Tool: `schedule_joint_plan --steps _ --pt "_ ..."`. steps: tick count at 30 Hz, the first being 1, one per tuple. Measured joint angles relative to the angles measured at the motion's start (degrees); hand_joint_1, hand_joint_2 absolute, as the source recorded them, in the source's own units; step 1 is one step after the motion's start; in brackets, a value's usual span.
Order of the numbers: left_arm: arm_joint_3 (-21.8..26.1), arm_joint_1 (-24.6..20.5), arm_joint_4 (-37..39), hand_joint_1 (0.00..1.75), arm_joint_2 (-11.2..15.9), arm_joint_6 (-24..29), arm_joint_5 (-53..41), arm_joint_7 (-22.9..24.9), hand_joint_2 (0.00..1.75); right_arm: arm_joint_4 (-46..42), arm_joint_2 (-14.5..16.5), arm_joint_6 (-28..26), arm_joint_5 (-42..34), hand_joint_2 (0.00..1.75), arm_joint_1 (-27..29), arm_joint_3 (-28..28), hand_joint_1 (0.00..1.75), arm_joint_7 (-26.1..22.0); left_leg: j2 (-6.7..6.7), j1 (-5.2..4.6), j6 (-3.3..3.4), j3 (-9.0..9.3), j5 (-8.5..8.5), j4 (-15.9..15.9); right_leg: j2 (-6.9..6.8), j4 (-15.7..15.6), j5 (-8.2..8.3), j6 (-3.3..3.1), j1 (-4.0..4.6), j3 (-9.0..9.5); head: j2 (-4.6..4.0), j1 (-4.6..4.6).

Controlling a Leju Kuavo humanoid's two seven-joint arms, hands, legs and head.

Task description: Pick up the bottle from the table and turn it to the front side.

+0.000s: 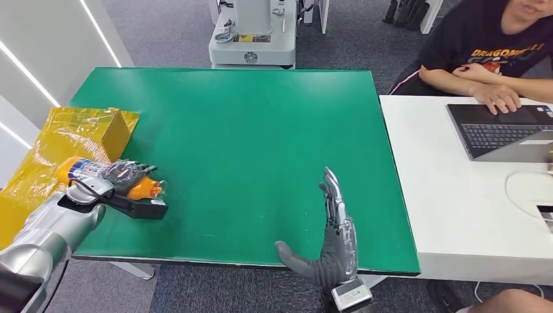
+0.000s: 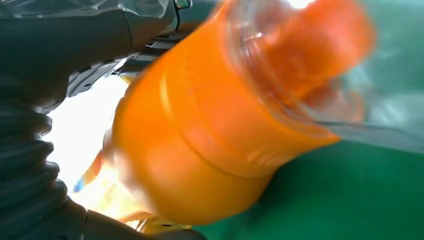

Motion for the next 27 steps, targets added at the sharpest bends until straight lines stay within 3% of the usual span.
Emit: schedule_joint_plan --steps 20,27 --pt "0.0 0.3 0.5 0.00 0.5 2.1 -0.4 0.9 1.75 0.5 0.0 -0.1 -0.2 1.75 -0.5 0.9 0.00 0.7 0.01 0.01 -0.01 0.02 0.01 0.0 0.00 0.0 0.00 -0.01 0.00 0.00 0.00 0.00" --pt "0.1 0.3 0.5 0.00 1.0 10.7 -0.4 2.2 1.75 0.4 0.0 -0.3 1.8 1.75 -0.9 1.0 0.00 2.1 0.01 0.01 -0.01 0.01 0.01 0.0 0.02 0.0 0.00 -0.01 0.00 -0.01 0.00 0.00"
